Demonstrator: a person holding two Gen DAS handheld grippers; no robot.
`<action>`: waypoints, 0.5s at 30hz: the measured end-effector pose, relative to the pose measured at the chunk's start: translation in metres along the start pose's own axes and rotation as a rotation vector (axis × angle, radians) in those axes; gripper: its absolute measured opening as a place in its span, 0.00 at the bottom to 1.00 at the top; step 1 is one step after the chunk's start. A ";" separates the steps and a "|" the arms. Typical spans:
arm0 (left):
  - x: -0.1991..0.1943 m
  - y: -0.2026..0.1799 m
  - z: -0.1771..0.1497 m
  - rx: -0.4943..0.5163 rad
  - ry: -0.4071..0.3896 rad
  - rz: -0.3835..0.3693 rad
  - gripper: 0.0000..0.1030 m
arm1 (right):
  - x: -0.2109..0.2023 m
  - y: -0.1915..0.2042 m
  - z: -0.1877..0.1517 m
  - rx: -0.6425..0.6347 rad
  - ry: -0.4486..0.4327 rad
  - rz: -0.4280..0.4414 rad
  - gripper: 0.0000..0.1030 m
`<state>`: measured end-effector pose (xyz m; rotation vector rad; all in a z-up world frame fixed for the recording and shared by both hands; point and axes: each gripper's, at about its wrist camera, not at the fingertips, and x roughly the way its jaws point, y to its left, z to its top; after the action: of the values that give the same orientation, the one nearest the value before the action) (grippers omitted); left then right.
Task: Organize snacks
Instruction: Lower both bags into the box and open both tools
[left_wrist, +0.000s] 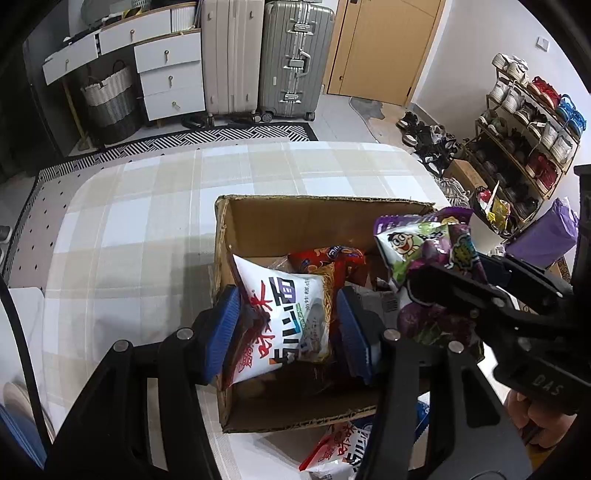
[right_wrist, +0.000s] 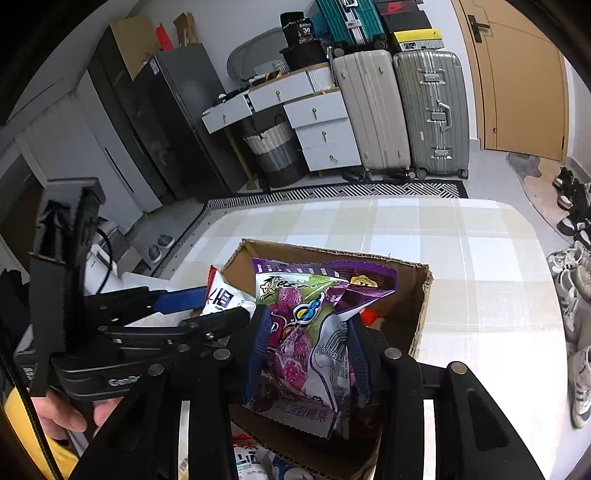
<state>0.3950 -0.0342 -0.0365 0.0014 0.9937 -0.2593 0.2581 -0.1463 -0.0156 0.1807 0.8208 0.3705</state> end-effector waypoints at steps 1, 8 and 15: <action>-0.001 0.001 0.000 0.002 0.002 0.001 0.50 | 0.001 0.000 0.000 -0.003 0.003 -0.003 0.39; -0.020 0.005 0.003 -0.002 -0.030 0.003 0.50 | 0.004 0.001 0.002 -0.013 0.023 -0.015 0.39; -0.044 0.018 0.002 -0.044 -0.072 0.010 0.61 | 0.009 0.000 0.005 -0.011 0.046 -0.016 0.39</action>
<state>0.3783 -0.0080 -0.0012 -0.0425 0.9277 -0.2267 0.2675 -0.1430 -0.0187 0.1555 0.8652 0.3648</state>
